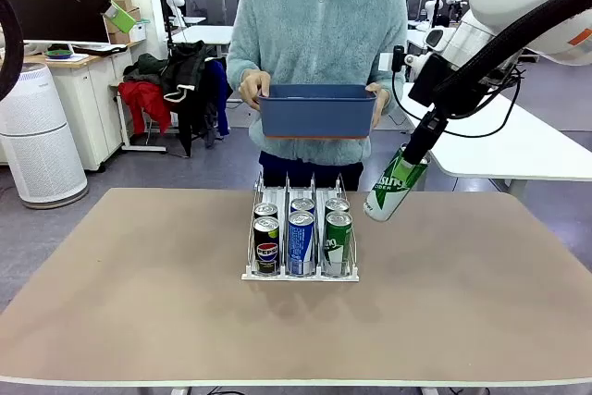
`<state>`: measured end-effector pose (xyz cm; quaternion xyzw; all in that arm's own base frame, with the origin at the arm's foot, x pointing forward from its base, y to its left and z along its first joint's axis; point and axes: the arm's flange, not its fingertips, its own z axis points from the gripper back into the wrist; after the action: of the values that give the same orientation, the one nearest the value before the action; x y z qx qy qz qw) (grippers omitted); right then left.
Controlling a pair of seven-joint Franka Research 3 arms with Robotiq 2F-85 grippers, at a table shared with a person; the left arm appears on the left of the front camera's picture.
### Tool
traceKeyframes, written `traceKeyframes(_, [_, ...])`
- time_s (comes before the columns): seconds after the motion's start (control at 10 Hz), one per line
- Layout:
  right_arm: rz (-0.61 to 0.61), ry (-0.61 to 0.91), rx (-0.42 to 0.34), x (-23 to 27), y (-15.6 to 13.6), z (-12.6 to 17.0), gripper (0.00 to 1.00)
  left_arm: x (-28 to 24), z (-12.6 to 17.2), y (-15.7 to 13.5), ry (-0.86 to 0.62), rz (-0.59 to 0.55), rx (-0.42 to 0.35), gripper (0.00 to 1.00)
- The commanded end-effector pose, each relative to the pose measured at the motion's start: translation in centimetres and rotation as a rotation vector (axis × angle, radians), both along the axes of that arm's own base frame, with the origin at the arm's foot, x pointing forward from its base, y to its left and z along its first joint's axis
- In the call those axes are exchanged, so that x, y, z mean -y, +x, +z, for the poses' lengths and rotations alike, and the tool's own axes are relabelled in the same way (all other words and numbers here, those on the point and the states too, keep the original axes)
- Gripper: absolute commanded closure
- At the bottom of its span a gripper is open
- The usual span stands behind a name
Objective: Fill the beverage cans into the dispenser.
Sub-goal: Place the picked Sprite in the line of the Automatic Can Dispenser with the same cans.
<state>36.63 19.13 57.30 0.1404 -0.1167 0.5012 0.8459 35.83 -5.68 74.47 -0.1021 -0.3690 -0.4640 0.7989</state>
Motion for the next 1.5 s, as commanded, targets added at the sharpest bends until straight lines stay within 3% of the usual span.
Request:
traceKeyframes(0.0, [0.008,0.006,-0.015,0.1,-0.1,0.1,1.00,-0.1,0.0,0.1,-0.006,0.000,0.007,0.00])
traceKeyframes(0.1, [0.000,0.000,0.000,0.0,0.0,0.0,0.41,-0.1,0.0,0.1,-0.006,0.000,0.007,0.00])
traceKeyframes(0.6, [-0.137,-0.075,0.043,-3.2,-0.4,-5.3,0.41,-0.1,0.0,0.1,-0.006,0.000,0.007,0.00])
traceKeyframes(1.1, [-0.159,-0.055,-0.007,-4.9,-0.7,-9.0,0.41,-0.1,0.0,0.1,-0.006,0.000,0.007,0.00])
traceKeyframes(1.2, [-0.112,-0.042,-0.026,-4.8,-0.4,-9.0,0.41,-0.1,0.0,0.1,-0.006,0.000,0.007,0.00])
traceKeyframes(1.4, [-0.146,-0.069,-0.008,-4.2,-0.6,-8.4,0.41,-0.1,0.0,0.1,-0.006,0.000,0.007,0.00])
